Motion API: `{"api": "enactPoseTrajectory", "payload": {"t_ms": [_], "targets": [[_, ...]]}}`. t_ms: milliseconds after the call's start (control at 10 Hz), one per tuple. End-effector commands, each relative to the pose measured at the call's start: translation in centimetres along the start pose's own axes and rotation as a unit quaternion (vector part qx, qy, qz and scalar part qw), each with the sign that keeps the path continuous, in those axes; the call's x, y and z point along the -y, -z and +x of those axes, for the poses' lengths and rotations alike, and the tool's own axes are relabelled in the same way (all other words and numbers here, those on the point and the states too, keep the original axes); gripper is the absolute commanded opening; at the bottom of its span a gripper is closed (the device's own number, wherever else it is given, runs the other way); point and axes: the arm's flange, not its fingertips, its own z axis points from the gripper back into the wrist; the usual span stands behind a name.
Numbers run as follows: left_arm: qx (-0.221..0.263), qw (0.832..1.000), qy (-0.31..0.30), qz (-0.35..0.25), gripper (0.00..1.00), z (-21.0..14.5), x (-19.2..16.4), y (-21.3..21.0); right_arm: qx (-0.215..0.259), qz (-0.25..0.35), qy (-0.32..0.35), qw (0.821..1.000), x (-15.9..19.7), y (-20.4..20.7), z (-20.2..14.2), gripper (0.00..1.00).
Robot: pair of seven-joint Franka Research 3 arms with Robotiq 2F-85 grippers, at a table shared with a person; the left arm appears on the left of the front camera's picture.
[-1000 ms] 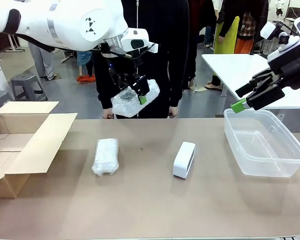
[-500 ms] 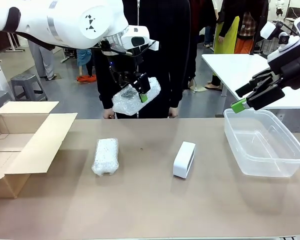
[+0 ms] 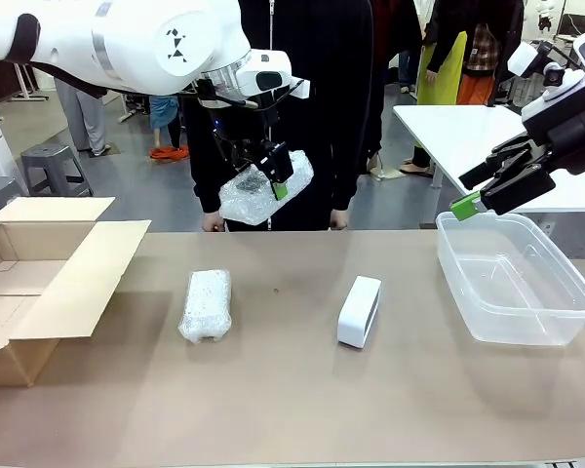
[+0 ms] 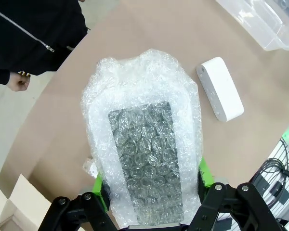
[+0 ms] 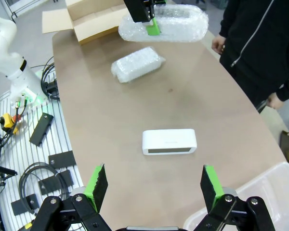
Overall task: Separate and place wrapped and unwrapped clocks.
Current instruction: If the picked Digital clock is wrapped, place it in the Package Box ; if not, place it in the Organizing box.
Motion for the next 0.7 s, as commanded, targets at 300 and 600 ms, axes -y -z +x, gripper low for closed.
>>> {"api": "enactPoseTrajectory", "payload": {"t_ms": [300,600], "targets": [[0.0,1.0,0.0,0.0,0.82,0.0,0.0,0.0,0.008,0.009,-0.002,1.0,0.2,0.2,0.0,1.0],[-0.036,0.981,-0.185,0.055,0.82,-4.5,-10.2,-3.5,0.008,0.009,-0.002,1.0,0.2,0.2,0.0,1.0]]}}
